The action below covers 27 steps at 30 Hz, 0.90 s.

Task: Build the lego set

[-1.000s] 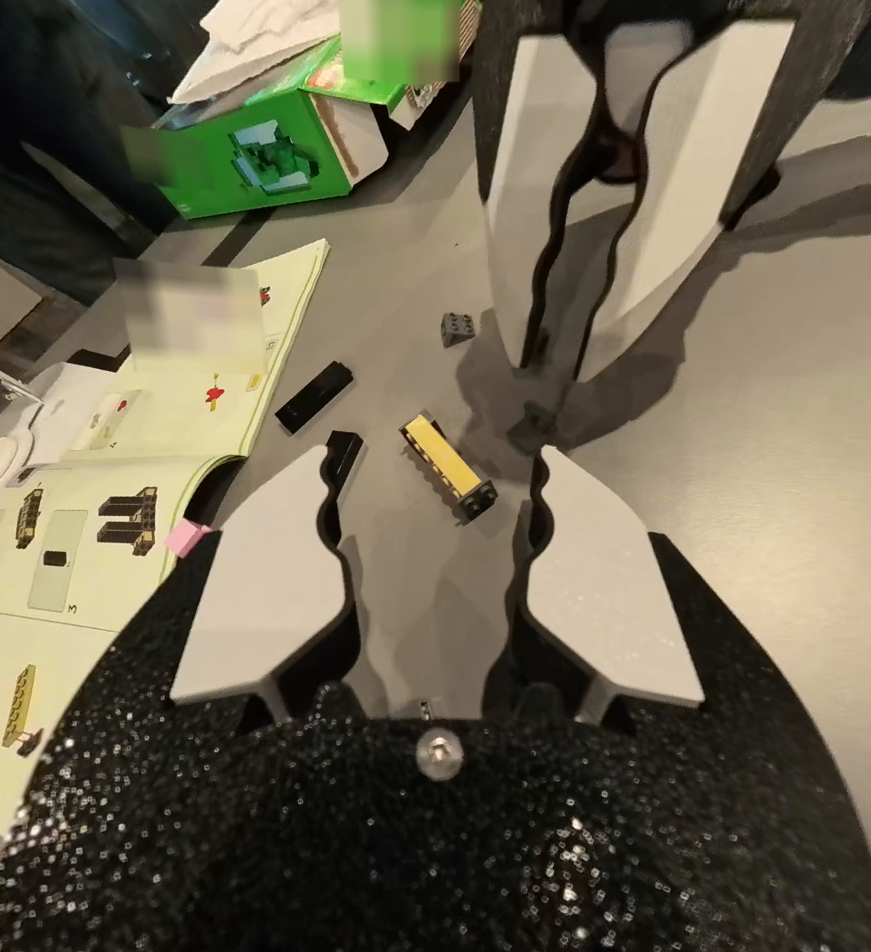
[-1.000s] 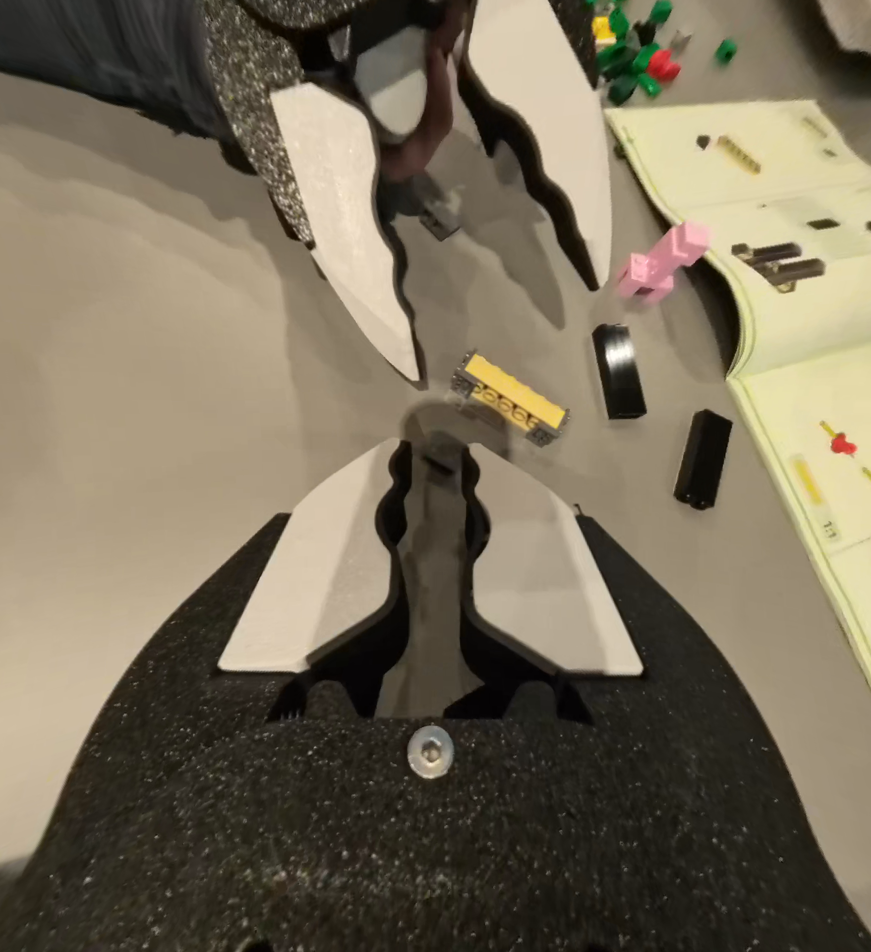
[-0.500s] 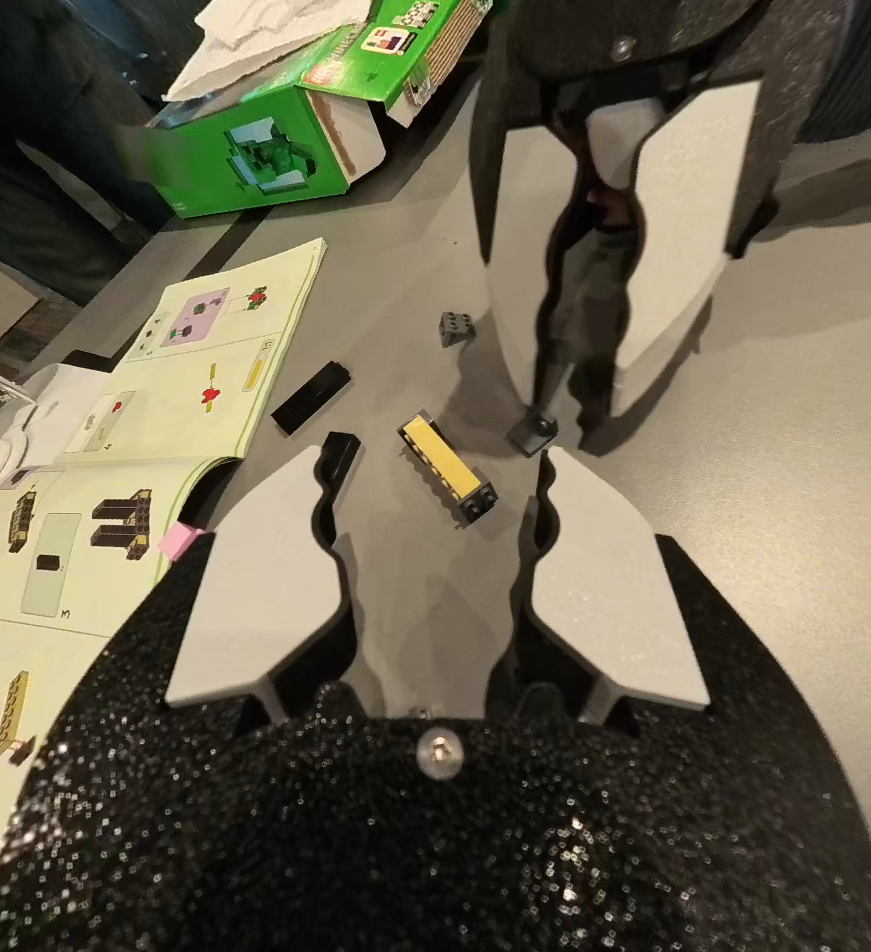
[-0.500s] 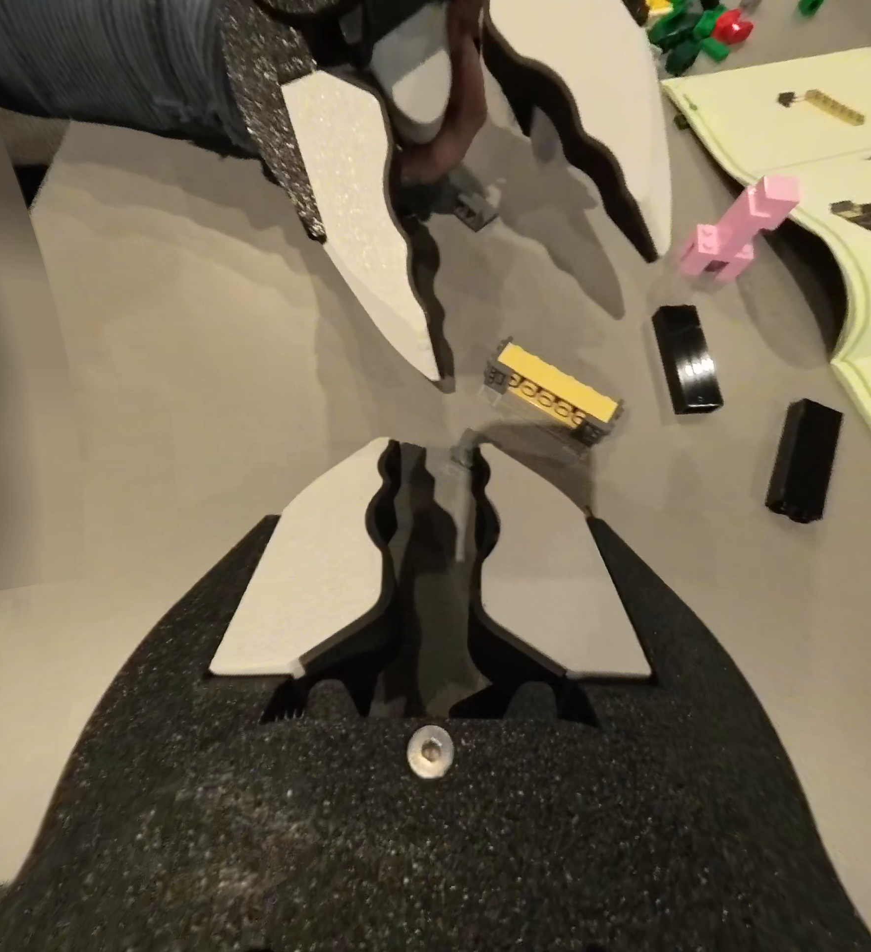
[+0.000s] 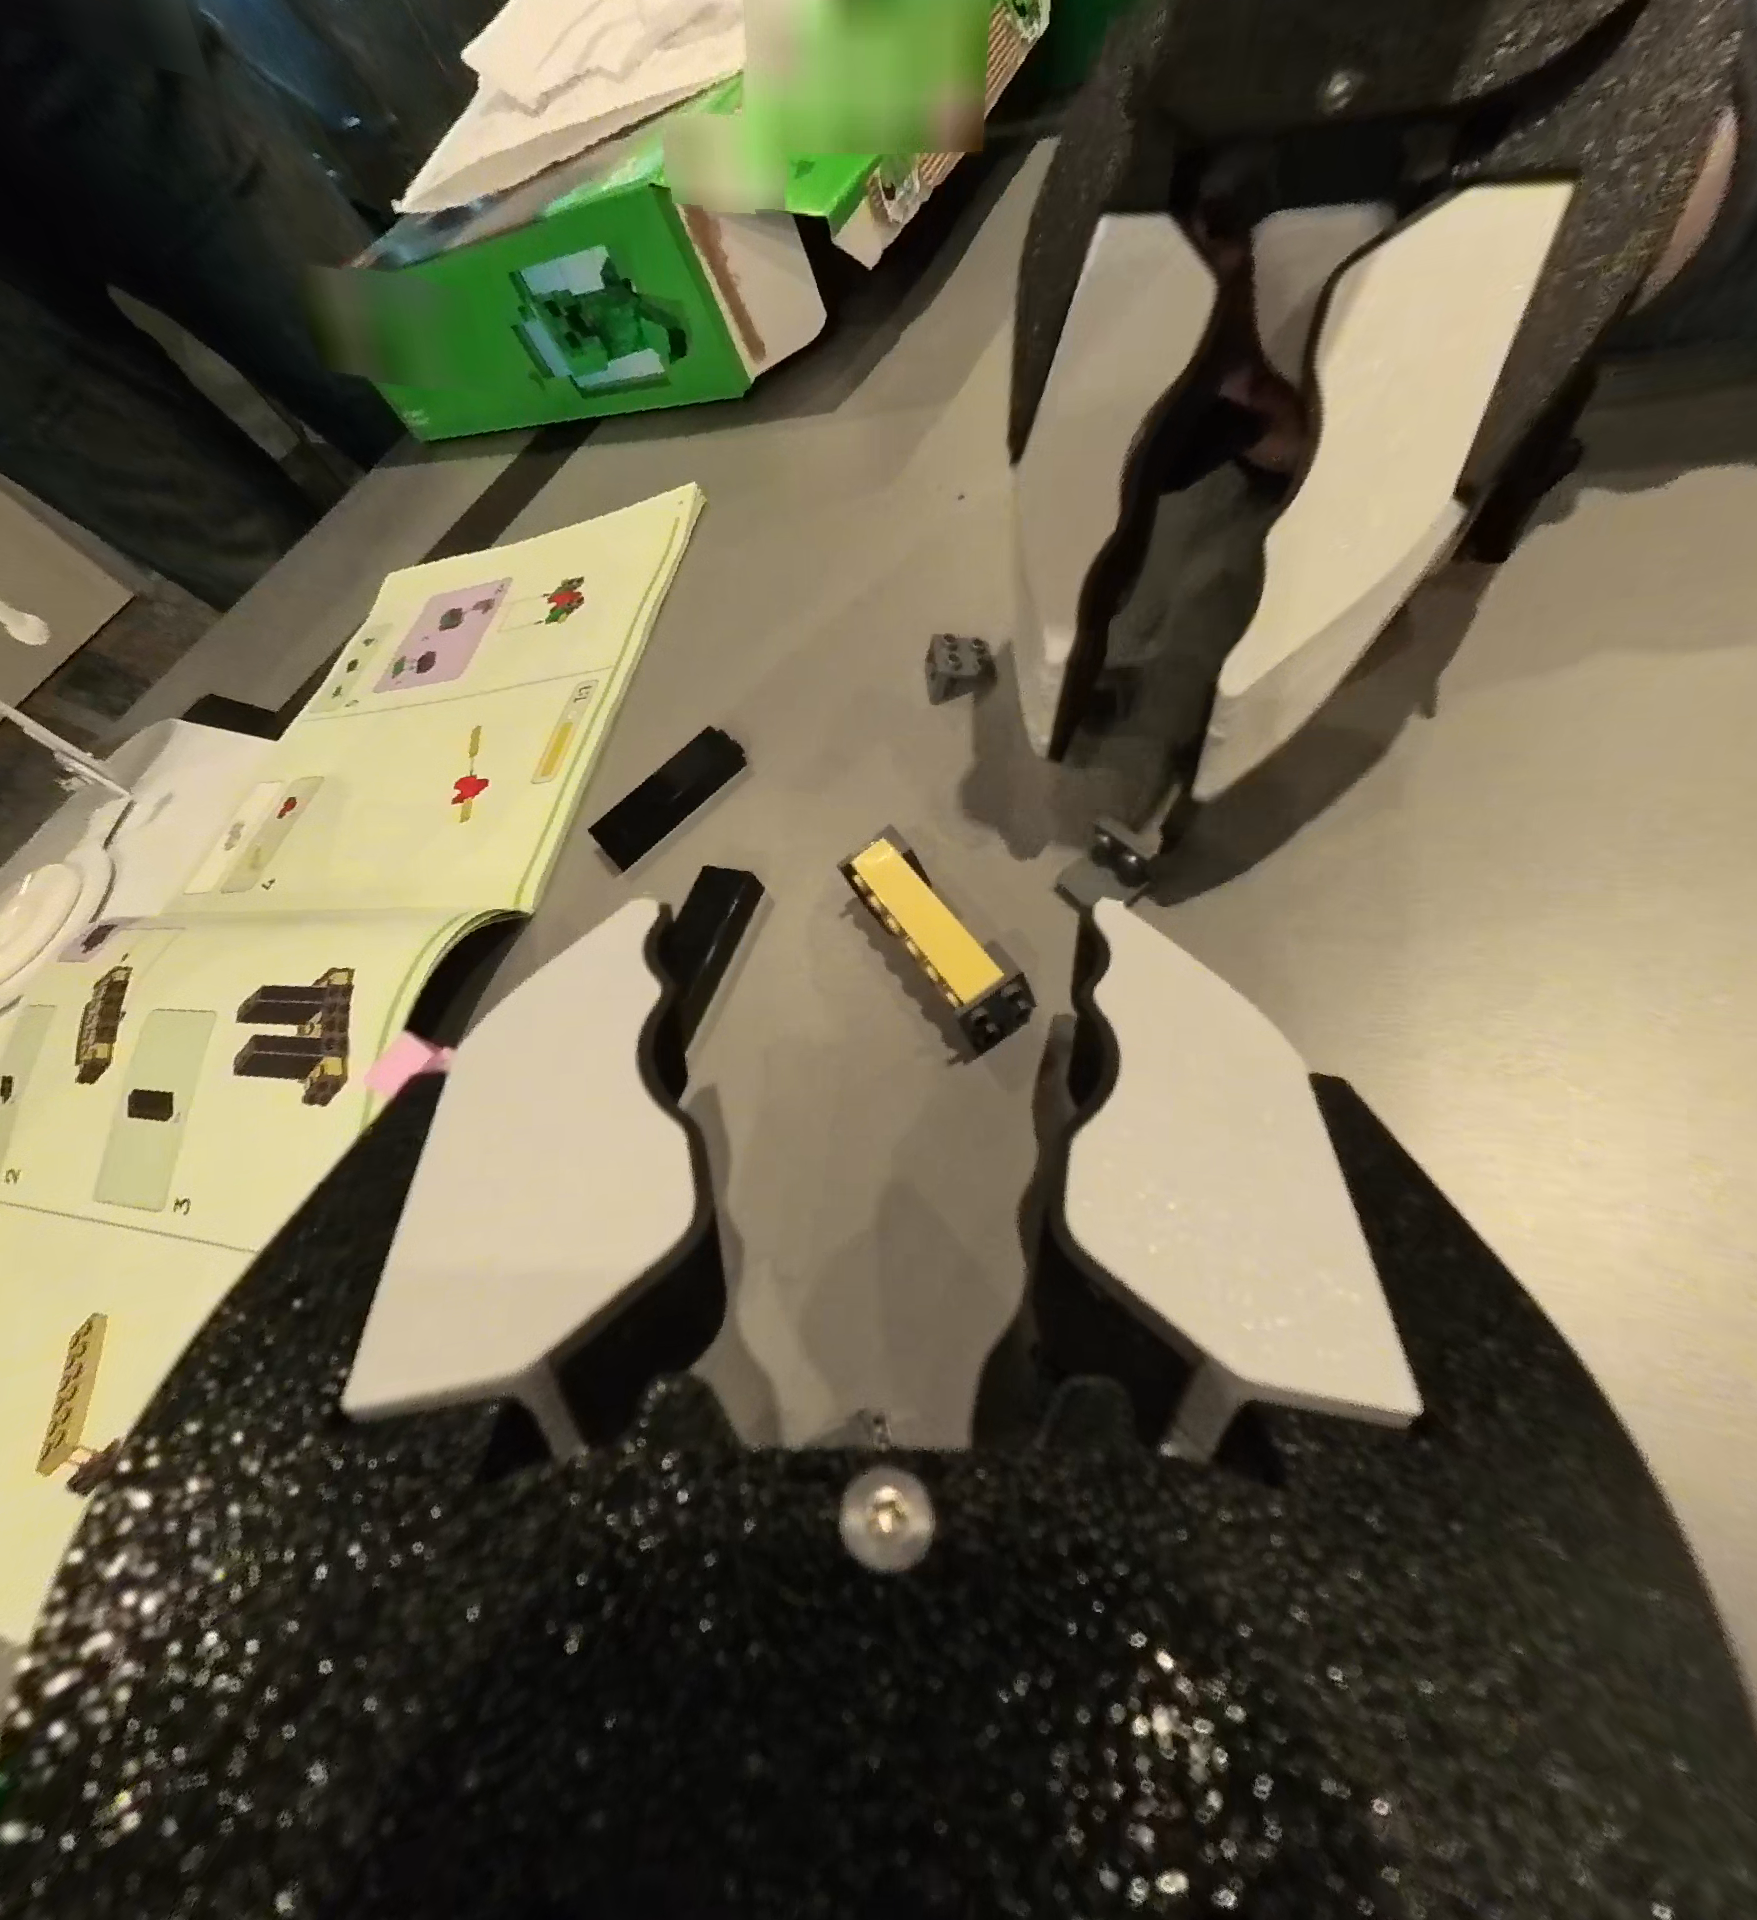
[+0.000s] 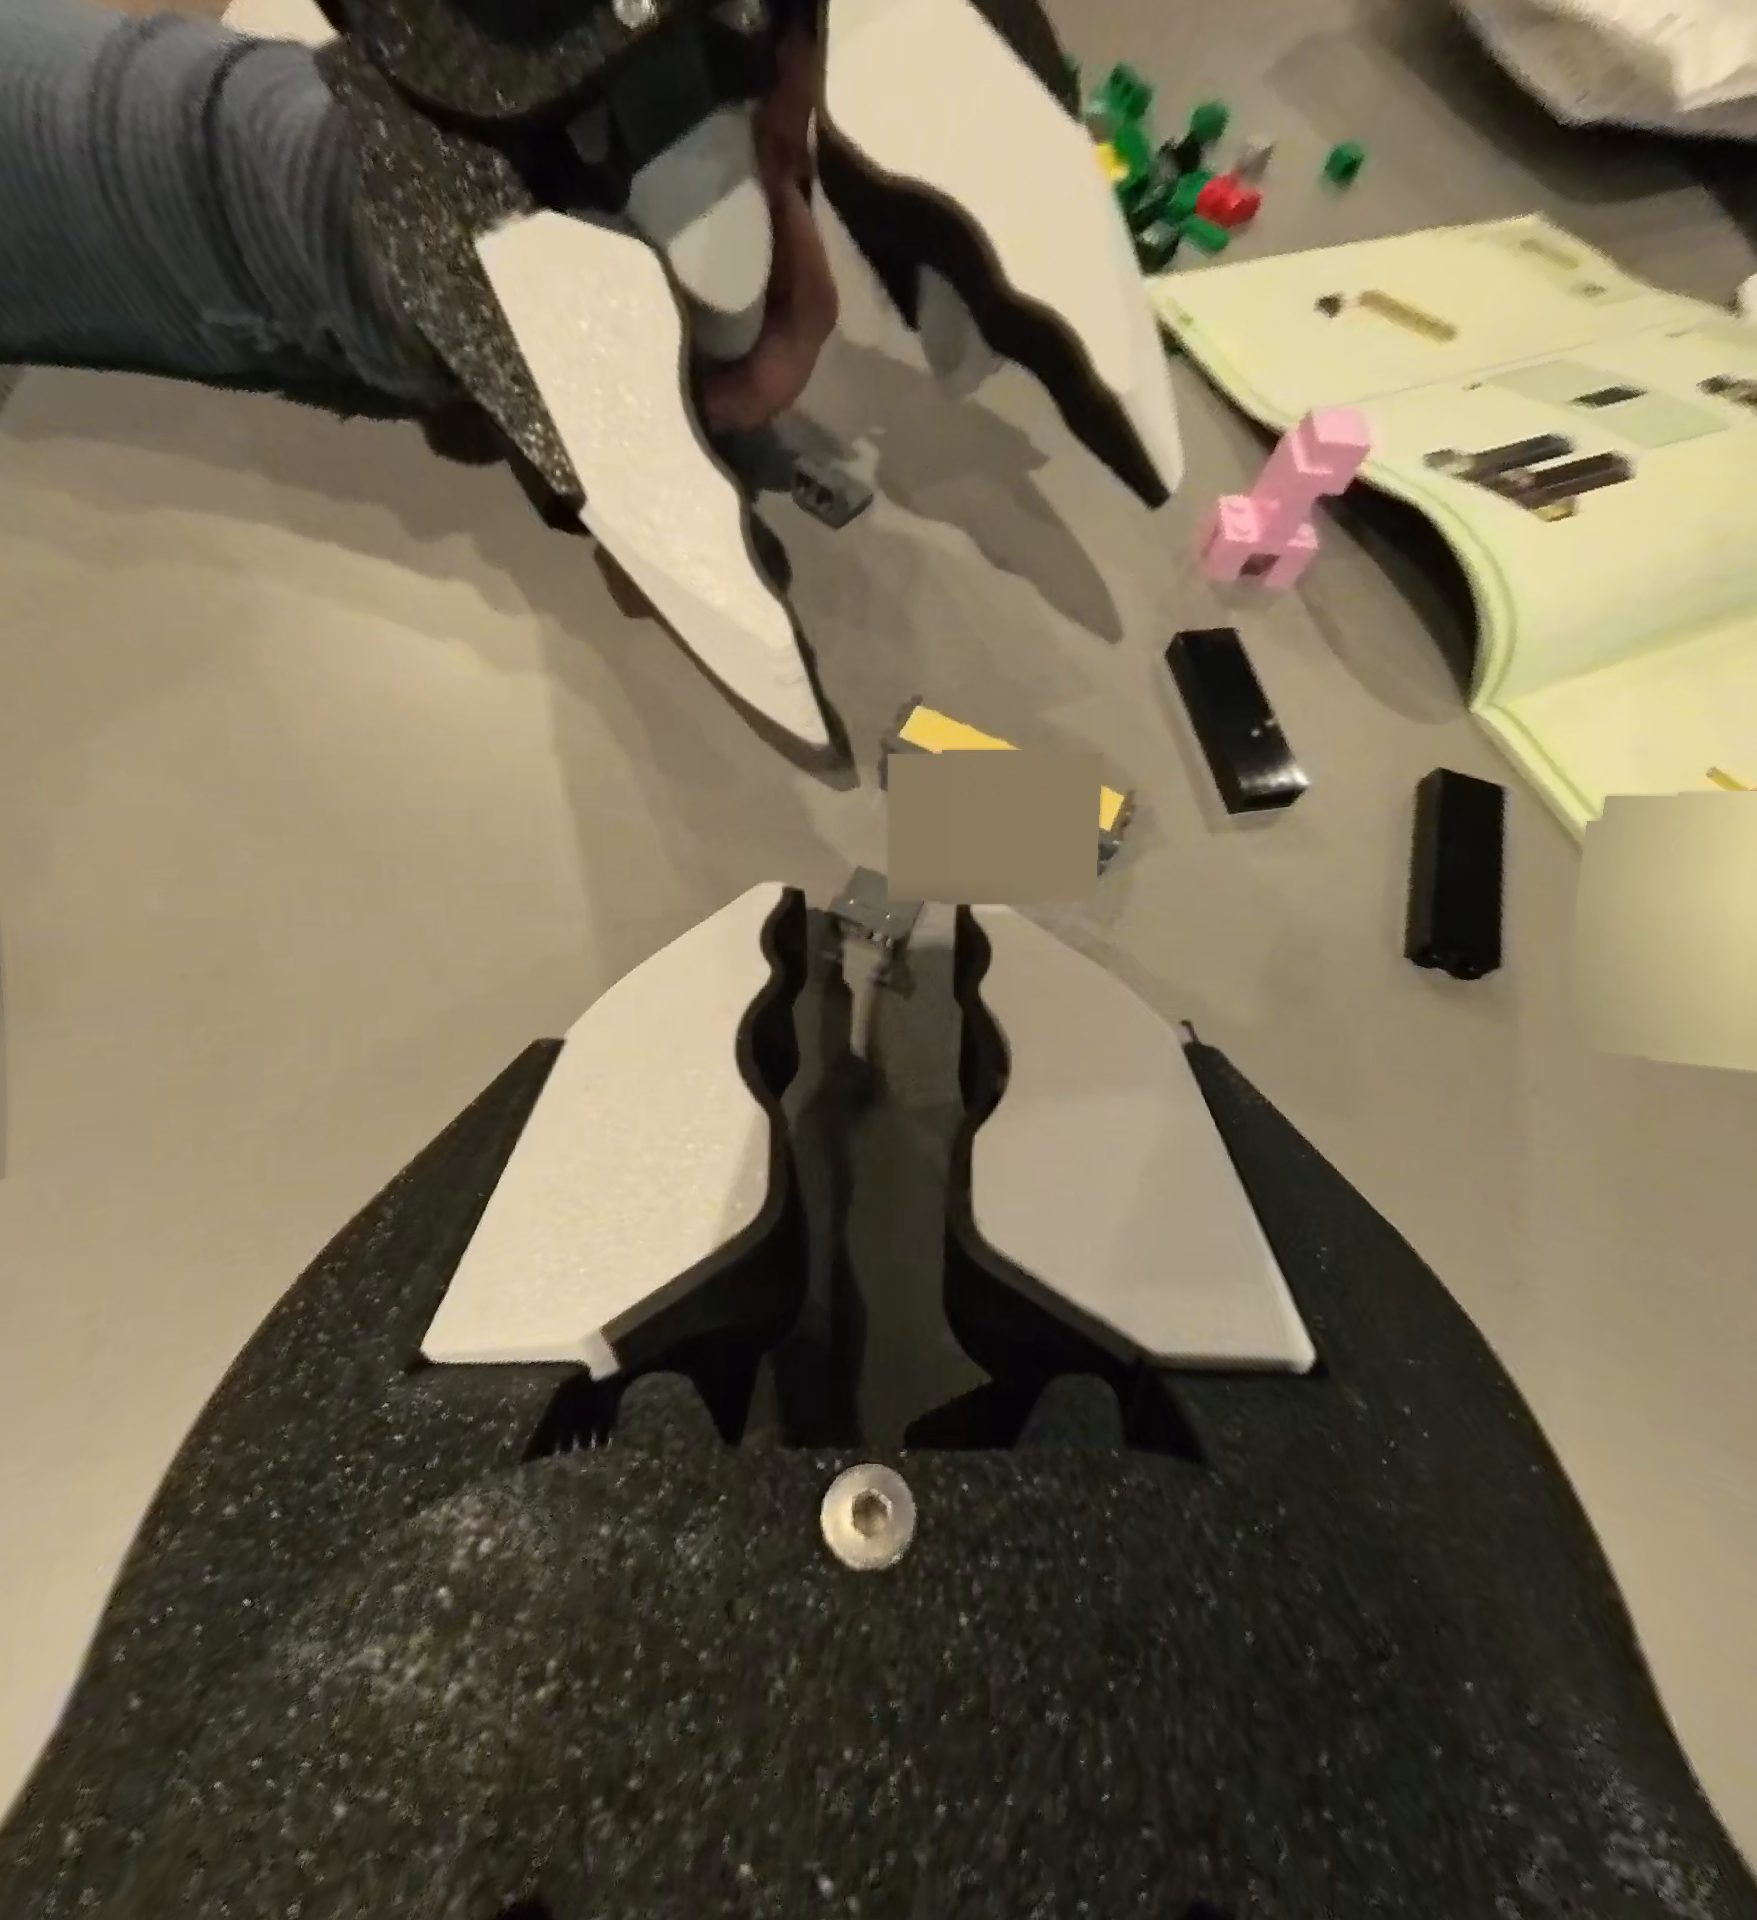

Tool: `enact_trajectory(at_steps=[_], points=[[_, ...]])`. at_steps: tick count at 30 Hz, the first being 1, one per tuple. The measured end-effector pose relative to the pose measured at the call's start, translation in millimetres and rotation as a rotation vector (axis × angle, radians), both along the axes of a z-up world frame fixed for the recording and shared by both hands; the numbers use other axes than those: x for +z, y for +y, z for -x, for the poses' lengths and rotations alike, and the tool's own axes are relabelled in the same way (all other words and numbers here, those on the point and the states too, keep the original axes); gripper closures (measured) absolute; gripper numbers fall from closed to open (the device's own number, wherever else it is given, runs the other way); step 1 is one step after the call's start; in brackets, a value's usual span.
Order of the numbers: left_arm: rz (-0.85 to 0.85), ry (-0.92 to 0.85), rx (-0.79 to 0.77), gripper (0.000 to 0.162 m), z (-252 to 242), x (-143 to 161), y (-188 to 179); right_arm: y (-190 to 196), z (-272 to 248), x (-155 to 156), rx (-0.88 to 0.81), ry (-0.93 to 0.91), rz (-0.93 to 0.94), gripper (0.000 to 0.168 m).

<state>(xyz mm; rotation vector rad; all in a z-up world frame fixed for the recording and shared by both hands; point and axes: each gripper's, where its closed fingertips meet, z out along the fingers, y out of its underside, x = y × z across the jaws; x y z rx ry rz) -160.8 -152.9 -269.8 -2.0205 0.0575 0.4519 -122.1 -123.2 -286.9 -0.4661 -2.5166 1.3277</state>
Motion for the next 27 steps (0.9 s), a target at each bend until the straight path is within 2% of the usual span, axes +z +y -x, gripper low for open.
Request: enact_trajectory(at_steps=[9, 18, 21, 23, 25, 27], points=[[-0.027, -0.010, 0.027, 0.095, 5, 2, -3, 8, 8, 19, -0.089, 0.117, 0.100, 0.139], [-0.080, -0.015, 0.062, 0.101, 10, 9, -4, 28, 24, 50, -0.288, 0.259, 0.291, 0.135], [-0.074, -0.003, 0.065, 0.103, 10, 9, -5, 26, 17, 49, -0.256, 0.197, 0.304, 0.136], [-0.070, -0.004, 0.067, 0.105, 10, 8, -5, 10, -4, 45, -0.094, 0.115, 0.289, 0.149], [-0.065, -0.009, 0.063, 0.107, 10, 7, -4, -3, -22, 44, 0.031, 0.032, 0.285, 0.153], [-0.068, -0.010, 0.053, 0.109, 8, 8, -3, -2, -14, 53, -0.014, 0.107, 0.295, 0.149]])
